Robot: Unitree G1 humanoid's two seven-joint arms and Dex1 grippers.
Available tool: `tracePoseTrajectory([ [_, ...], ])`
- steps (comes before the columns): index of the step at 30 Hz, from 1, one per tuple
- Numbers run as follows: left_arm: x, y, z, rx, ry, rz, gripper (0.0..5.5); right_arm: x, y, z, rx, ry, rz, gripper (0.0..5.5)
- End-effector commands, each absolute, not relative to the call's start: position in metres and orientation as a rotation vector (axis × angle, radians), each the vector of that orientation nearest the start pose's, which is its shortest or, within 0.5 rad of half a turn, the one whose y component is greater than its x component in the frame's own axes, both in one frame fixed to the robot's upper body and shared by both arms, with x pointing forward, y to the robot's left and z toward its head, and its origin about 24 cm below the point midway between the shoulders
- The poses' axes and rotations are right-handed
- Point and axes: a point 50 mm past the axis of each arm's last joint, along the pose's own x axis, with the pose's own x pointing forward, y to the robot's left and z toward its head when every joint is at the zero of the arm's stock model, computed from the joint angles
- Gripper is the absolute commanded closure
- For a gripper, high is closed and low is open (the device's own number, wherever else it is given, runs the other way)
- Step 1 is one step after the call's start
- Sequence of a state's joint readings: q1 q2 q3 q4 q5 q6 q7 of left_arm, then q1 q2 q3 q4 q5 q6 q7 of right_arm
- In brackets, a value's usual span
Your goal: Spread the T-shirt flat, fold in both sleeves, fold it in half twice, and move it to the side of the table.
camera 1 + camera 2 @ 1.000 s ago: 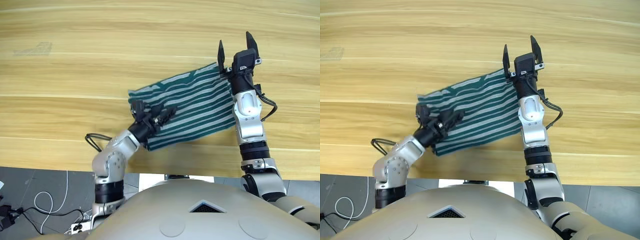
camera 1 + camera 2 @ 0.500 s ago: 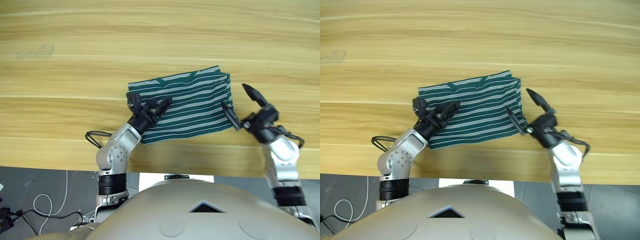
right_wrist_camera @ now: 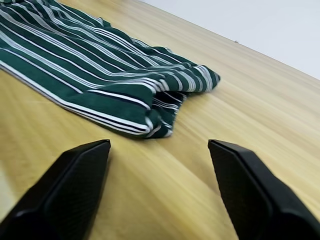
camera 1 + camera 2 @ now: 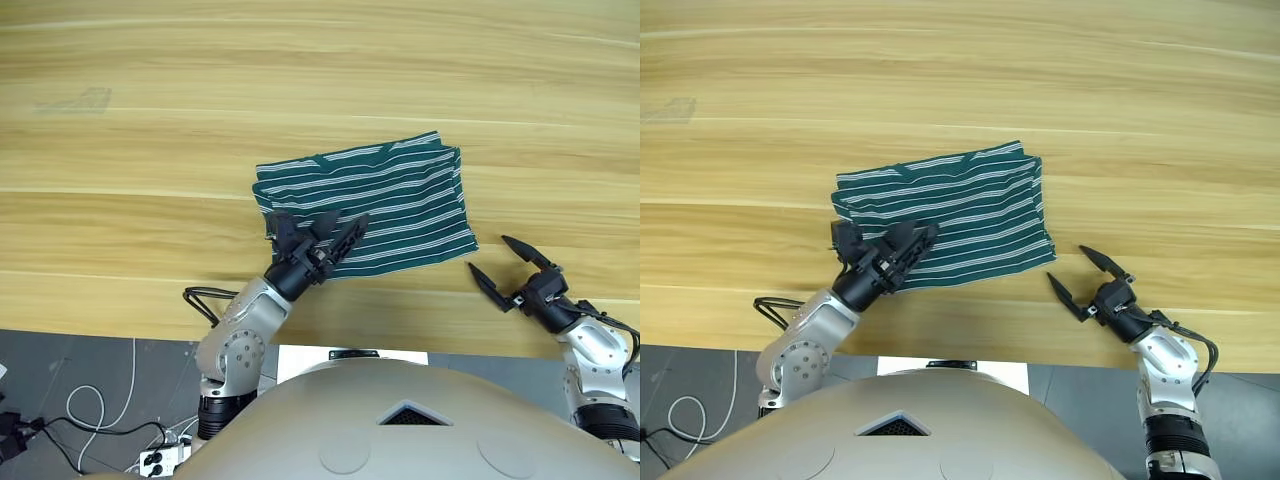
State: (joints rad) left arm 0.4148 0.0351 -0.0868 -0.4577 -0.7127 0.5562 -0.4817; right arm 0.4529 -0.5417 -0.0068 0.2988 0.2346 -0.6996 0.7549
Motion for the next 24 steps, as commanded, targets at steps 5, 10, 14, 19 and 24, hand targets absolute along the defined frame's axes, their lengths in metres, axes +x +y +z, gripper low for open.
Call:
tracePoseTrajectory([
  [5,0.173,0.124,0.066,-0.592,0.055,-0.673,1.53,0.134,-0.224,-0.014,-0.336,0.21,0.815,1.87],
  [10,0.178,0.135,0.047,-0.562,0.102,-0.583,1.53,0.173,-0.219,-0.02,-0.349,0.189,0.709,1.87],
  [14,0.18,0.145,0.032,-0.567,0.14,-0.505,1.53,0.212,-0.222,-0.017,-0.377,0.154,0.59,1.87],
  [19,0.184,0.143,0.023,-0.597,0.15,-0.486,1.53,0.26,-0.211,-0.003,-0.384,0.081,0.488,1.87],
  [24,0.182,0.136,0.016,-0.61,0.169,-0.521,1.53,0.314,-0.182,0.008,-0.379,0.068,0.378,1.87],
])
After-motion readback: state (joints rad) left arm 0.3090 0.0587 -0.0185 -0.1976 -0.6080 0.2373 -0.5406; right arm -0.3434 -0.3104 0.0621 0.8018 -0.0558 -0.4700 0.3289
